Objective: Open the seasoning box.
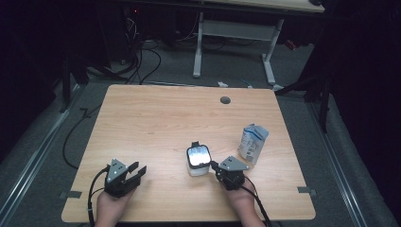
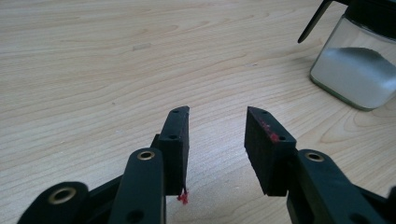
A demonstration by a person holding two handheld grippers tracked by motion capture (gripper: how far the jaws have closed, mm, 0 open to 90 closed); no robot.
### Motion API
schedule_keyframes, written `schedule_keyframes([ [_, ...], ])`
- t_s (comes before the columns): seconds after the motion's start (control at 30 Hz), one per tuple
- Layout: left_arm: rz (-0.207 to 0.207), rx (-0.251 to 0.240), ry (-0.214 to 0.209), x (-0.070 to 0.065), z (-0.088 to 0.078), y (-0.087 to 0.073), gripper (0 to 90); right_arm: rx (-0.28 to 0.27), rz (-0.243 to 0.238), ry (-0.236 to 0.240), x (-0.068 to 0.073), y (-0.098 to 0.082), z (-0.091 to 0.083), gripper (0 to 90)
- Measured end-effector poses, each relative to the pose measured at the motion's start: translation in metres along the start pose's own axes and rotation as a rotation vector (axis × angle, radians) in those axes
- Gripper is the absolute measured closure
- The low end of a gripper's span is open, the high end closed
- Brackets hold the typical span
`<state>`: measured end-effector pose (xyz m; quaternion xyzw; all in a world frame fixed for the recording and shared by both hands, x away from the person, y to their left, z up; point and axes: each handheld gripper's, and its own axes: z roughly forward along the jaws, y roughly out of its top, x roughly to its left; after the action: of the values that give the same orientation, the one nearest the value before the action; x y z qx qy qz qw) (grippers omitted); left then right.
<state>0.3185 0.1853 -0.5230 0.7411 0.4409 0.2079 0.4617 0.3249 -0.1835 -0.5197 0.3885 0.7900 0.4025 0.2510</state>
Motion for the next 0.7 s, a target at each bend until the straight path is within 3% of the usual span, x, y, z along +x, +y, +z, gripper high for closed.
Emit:
schedule_keyframes([
  [0.3,0.008,0.004,-0.002,-0.001,0.0,0.0,60.7,0.0,-0.015,0.021,0.013,-0.003,-0.002,90.0],
  [0.7,0.014,0.007,-0.002,-0.001,0.0,-0.001,60.7,-0.011,-0.011,0.014,0.008,-0.003,-0.007,89.8],
])
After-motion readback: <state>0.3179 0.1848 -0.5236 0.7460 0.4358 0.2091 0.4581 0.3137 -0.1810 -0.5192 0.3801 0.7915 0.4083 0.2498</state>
